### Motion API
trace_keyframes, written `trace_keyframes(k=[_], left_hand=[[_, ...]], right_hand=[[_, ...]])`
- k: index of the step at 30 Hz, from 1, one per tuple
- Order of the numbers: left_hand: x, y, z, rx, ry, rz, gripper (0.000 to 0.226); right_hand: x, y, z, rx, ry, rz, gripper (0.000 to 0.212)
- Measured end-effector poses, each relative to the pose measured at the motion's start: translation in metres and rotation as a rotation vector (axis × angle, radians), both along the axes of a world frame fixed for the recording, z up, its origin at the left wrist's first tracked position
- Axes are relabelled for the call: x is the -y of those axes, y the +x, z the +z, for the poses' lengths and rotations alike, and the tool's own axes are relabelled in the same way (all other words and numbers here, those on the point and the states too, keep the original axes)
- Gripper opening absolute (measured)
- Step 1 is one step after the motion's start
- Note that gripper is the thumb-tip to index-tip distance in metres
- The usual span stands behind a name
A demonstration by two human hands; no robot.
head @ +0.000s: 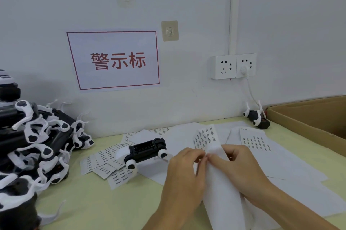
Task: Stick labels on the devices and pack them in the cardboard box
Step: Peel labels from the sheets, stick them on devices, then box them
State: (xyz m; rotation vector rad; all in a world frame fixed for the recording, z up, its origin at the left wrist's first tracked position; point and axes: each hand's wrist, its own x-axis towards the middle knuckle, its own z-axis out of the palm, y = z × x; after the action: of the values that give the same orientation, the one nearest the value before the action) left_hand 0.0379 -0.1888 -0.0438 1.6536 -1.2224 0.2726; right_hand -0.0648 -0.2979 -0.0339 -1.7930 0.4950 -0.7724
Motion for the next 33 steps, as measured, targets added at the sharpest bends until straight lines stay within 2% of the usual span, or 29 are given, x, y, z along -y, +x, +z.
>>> trace_keyframes(k=[5,12,18,22,25,28,30,33], left_hand=[[0.000,0.010,0.009,-0.270,0.053,-0.046,0.017],[-0.001,0.011,0.010,-0.244,0.108,-0.077,0.032],[-0.001,0.011,0.011,-0.329,0.097,-0.075,0.022],[-0.001,0.013,0.011,-0.363,0.060,-0.034,0.020],[-0.002,0.016,0.010,-0.373,0.009,0.016,0.024],[-0.002,0.018,0.007,-0.379,-0.011,0.052,0.026],[-0.002,0.018,0.006,-0.392,-0.012,0.060,0.026],[-0.003,0.018,0.004,-0.427,-0.026,0.049,0.025]], right_hand=[[-0.002,-0.001,0.004,-0.035,-0.180,-0.013,0.046],[-0.002,-0.001,0.004,-0.055,-0.225,-0.001,0.045],[-0.002,0.001,0.001,-0.040,-0.216,0.014,0.051],[-0.002,0.001,0.004,-0.065,-0.079,0.048,0.034],[0.004,-0.003,0.012,-0.157,0.082,0.026,0.026],[0.019,-0.011,0.012,-0.331,0.171,0.003,0.031],[0.024,-0.015,0.013,-0.468,0.119,-0.046,0.028],[0.030,-0.017,0.014,-0.629,-0.077,-0.198,0.040]])
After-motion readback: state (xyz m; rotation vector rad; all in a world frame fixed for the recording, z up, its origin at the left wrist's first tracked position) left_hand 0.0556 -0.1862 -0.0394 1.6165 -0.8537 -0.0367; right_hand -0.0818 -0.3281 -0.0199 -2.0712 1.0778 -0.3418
